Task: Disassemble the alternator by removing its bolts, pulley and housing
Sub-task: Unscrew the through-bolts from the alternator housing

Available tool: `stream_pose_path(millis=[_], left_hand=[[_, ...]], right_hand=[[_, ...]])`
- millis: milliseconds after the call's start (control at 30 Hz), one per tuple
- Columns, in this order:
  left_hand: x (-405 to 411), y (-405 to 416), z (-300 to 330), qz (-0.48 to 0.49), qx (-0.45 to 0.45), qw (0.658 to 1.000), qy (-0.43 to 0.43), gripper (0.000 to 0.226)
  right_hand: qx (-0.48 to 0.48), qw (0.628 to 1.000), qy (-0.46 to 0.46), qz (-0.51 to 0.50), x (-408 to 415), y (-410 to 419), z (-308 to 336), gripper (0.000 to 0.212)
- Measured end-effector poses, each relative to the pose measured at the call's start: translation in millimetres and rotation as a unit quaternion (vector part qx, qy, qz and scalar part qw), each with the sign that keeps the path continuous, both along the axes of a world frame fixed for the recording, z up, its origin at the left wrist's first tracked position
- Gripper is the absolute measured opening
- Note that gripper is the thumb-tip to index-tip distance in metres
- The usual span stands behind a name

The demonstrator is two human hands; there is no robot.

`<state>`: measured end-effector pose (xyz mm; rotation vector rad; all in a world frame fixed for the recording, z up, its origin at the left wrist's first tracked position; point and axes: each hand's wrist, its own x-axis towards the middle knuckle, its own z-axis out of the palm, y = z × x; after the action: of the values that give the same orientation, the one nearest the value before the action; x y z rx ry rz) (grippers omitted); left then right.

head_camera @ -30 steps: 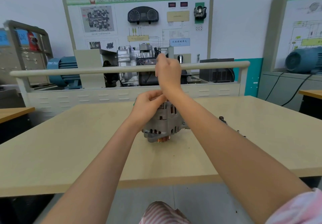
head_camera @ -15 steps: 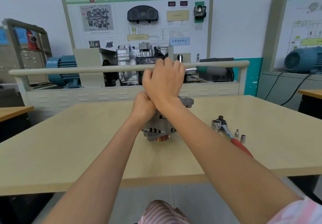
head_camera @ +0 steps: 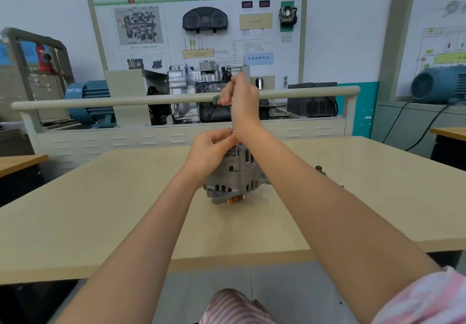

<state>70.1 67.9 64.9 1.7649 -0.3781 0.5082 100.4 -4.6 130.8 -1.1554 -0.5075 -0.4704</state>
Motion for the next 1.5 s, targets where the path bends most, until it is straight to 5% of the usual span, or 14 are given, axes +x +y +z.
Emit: stream_pose_path(millis=[67,167,200,333,467,600,733,800,867,933,1100,1200,1400,1500], left_hand=[[0.5,1.1,0.8,0.028,0.009,0.999,0.014,0.026],[4.0,2.0,2.1,0.080,0.008,0.996,0.040,0.034],[5.1,1.4,2.3,0.085,0.006,0.996,0.041,0.034],[2.2,-1.0,0.9,0.074,0.012,0.997,0.021,0.036],[2.4,-1.1,-0.9,0.015,0.017,1.000,-0.001,0.019],[3.0,1.5,-1.6,-0.010,0.010,1.000,-0.008,0.019],[1.2,1.9,-0.6,0.010,0.015,1.000,0.012,0.031],[2.0,2.2,0.2,0.042,0.023,0.999,0.021,0.039],[3.7,1.6,1.2,0.065,0.036,0.997,0.024,0.038],[4.5,1.2,2.1,0.069,0.044,0.996,0.020,0.031],[4.9,1.9,-1.0,0.068,0.037,0.997,0.017,0.019],[4.1,1.3,-2.0,0.034,0.035,0.999,0.009,0.025],[0.1,-0.4,-0.6,-0.005,0.026,1.000,0.002,0.022],[-2.5,0.7,-0.2,-0.012,0.015,1.000,0.007,0.022]], right_hand=[[-0.139,0.963,-0.119,-0.196,-1.9,3.5,-14.6,0.039],[-0.349,0.765,-0.161,-0.517,-5.5,12.4,-29.0,0.019],[-0.366,0.743,-0.149,-0.540,-5.7,14.6,-29.0,0.021],[-0.226,0.881,-0.181,-0.373,-8.0,13.8,-19.4,0.032],[-0.021,0.996,-0.043,-0.075,-5.4,1.8,-2.4,0.053],[0.049,0.998,0.018,0.045,-3.5,-0.2,3.4,0.056],[-0.085,0.982,-0.091,-0.141,-8.7,7.6,-11.4,0.043],[-0.213,0.913,-0.158,-0.309,-8.7,8.5,-20.6,0.033],[-0.340,0.798,-0.141,-0.477,-10.2,11.6,-27.3,0.014],[-0.383,0.749,-0.114,-0.529,-11.2,16.0,-29.9,0.020],[-0.229,0.899,-0.164,-0.335,-13.3,15.2,-16.1,0.044],[-0.127,0.965,-0.089,-0.210,-9.7,10.3,-5.9,0.051],[0.036,0.996,0.037,0.078,-3.5,-2.5,7.4,0.041],[0.043,0.995,0.039,0.076,-4.5,0.4,5.2,0.042]])
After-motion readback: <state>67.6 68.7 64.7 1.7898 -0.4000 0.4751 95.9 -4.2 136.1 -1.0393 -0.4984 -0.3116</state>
